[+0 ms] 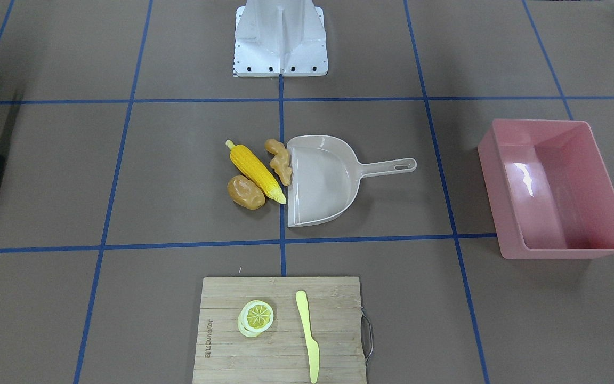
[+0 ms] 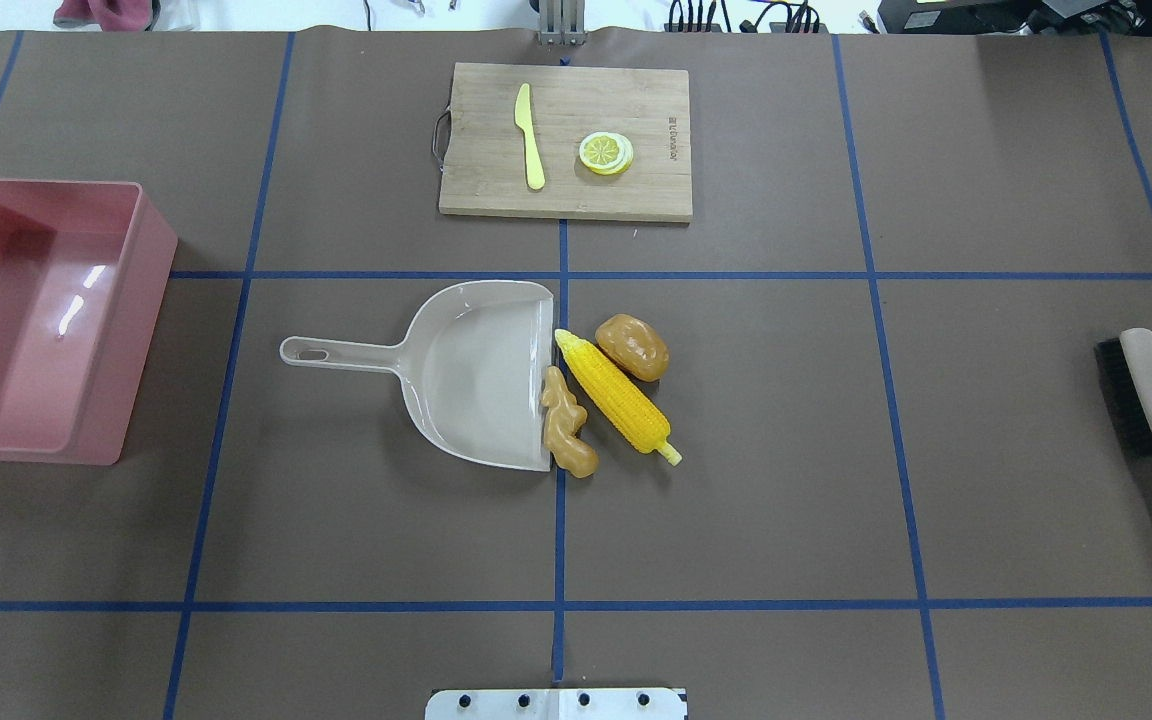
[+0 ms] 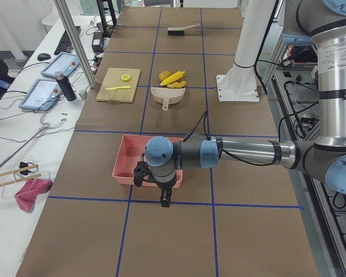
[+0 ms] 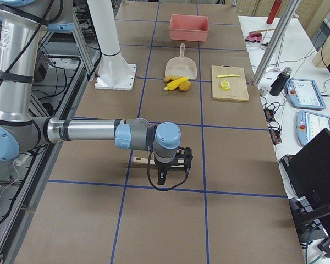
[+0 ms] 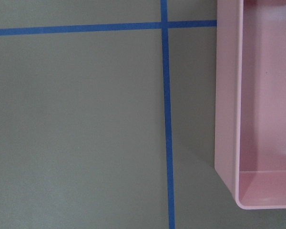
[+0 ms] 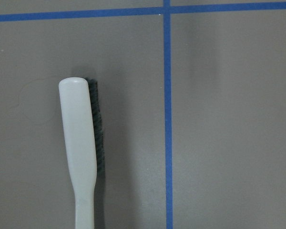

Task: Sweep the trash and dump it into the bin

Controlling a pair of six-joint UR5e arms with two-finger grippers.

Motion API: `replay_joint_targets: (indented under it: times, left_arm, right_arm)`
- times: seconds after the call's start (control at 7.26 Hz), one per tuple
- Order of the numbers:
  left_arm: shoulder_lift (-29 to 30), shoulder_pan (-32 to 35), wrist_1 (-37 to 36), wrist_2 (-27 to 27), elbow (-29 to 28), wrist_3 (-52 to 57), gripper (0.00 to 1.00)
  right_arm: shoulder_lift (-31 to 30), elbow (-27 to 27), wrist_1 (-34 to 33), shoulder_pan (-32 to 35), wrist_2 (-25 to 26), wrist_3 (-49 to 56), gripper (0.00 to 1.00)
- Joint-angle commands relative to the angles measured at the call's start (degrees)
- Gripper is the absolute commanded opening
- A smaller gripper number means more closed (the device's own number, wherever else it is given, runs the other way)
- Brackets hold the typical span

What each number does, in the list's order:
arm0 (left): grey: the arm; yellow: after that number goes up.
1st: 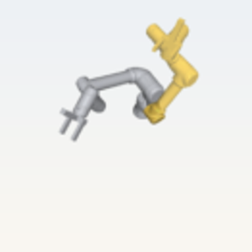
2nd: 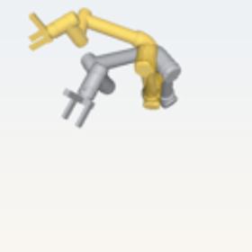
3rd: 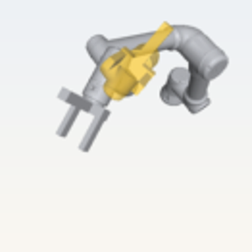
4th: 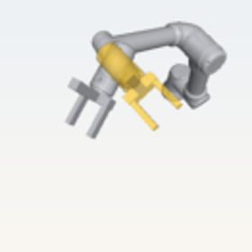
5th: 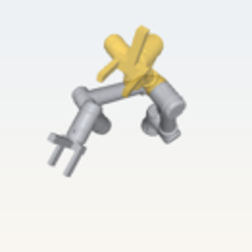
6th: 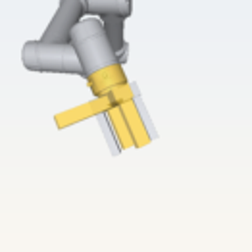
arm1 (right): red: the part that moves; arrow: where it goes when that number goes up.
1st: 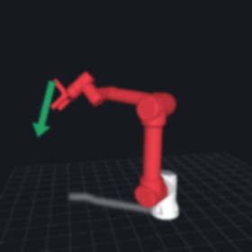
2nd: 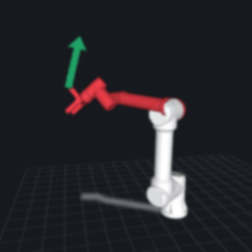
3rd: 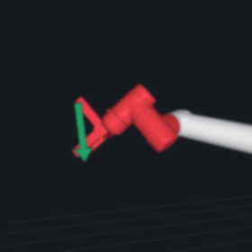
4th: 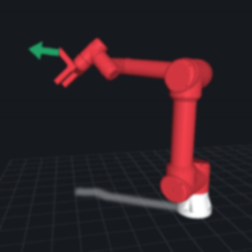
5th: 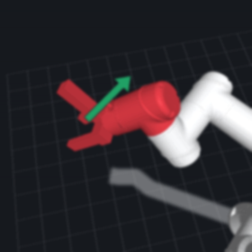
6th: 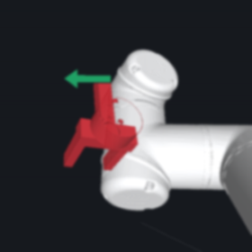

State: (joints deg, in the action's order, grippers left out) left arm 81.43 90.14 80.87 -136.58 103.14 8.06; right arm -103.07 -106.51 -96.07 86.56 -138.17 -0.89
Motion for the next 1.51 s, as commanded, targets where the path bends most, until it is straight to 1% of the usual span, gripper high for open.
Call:
replay_joint_targets:
  times: [0.0,0.14,0.28,0.41,0.55,0.69,0.83,0.96,1.1,1.24,1.38]
  left_arm:
    - [0.7,-4.2,0.0,0.0,4.2,-0.4,0.99]
    - [2.2,-6.9,0.0,0.0,6.0,-0.5,0.99]
    - [4.9,-9.9,0.0,0.0,6.5,-0.5,0.99]
    - [8.7,-13.6,0.2,0.0,7.2,-0.5,0.99]
    - [13.7,-17.3,0.2,0.0,7.2,-0.4,0.99]
    - [18.4,-21.4,0.1,0.0,7.0,-0.5,0.99]
    - [21.9,-24.9,0.1,0.0,6.7,-0.4,0.99]
    - [24.4,-28.5,0.1,0.3,6.9,-0.2,0.99]
    - [27.0,-32.5,0.1,0.8,6.8,-0.1,0.99]
    - [30.4,-34.7,0.2,0.8,6.5,0.0,0.99]
    - [32.6,-35.3,0.2,0.8,7.2,0.1,0.99]
  right_arm:
    - [0.0,-0.6,0.4,-4.4,-2.1,-1.0,1.0]
    - [0.5,-0.8,0.6,-8.1,-2.4,-4.1,1.0]
    - [0.5,-0.6,3.0,-10.9,-2.4,-6.7,1.0]
    - [0.4,-0.6,5.4,-12.2,-2.5,-8.6,1.0]
    - [0.3,-0.7,7.2,-13.9,-1.9,-11.7,1.0]
    - [0.2,-0.8,10.3,-15.7,-1.6,-16.8,1.0]
    - [-1.4,-0.8,16.2,-19.2,0.3,-24.7,1.0]
    - [-4.2,-0.9,25.8,-24.2,3.8,-34.9,1.0]
    - [-8.4,-1.1,31.2,-26.6,4.9,-38.5,1.0]
    - [-9.5,-1.3,31.4,-26.5,4.3,-38.7,1.0]
    - [-10.9,-1.4,31.4,-26.5,5.0,-38.7,1.0]
